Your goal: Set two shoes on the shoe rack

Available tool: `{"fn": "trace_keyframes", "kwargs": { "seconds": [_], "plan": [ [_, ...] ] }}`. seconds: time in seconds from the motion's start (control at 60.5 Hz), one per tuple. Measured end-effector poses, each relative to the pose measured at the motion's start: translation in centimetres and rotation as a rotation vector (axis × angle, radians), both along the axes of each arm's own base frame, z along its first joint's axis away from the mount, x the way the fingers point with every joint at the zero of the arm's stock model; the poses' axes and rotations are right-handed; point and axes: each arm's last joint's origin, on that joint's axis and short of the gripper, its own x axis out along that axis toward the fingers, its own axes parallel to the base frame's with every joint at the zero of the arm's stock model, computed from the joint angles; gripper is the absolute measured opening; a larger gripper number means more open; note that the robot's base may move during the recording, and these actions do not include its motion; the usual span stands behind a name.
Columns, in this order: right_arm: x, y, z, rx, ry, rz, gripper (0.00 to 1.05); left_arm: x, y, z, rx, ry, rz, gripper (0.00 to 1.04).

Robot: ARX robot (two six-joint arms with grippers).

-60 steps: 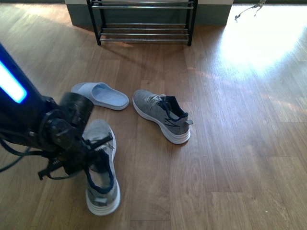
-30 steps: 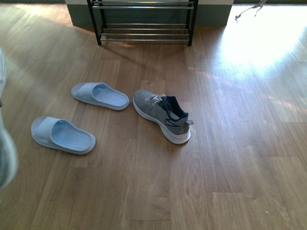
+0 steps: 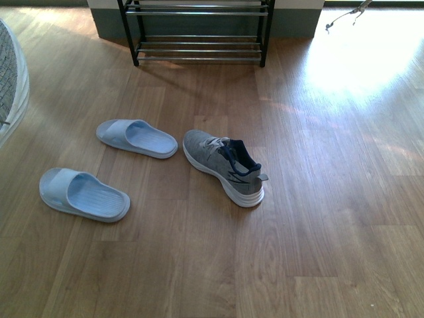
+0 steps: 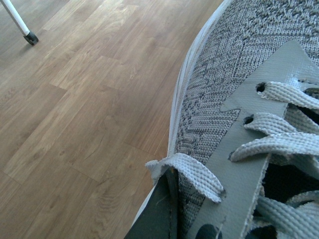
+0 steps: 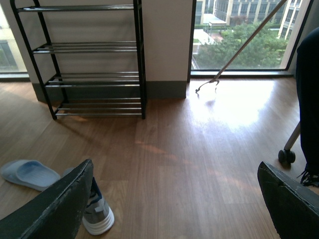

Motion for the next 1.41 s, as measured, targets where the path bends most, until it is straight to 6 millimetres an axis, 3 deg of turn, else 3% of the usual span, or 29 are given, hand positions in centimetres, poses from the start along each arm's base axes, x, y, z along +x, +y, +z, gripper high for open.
{"fn": "trace_keyframes", "kwargs": {
  "seconds": [0.976,1.042,1.124,1.24,1.405],
  "plan": [
    [0.0,0.0,0.0,0.0,0.001,0.004,0.96,0.0,0.0,0.0,0.001,0.0,0.002,0.02],
    [0.1,0.0,-0.1,0.012,0.043,0.116,0.96,0.0,0.1,0.0,0.004,-0.001,0.008,0.02],
    [1.0,0.1,-0.8,0.037,0.14,0.291,0.96,0.0,0.1,0.0,0.008,-0.003,0.013,0.02],
    [3.1,0.6,-1.1,-0.029,0.205,0.376,0.96,0.0,0.1,0.0,0.006,0.0,0.009,0.02],
    [9.2,0.4,-1.8,-0.153,0.29,0.341,0.96,0.0,0.0,0.0,0.001,0.001,0.0,0.02]
  ]
}}
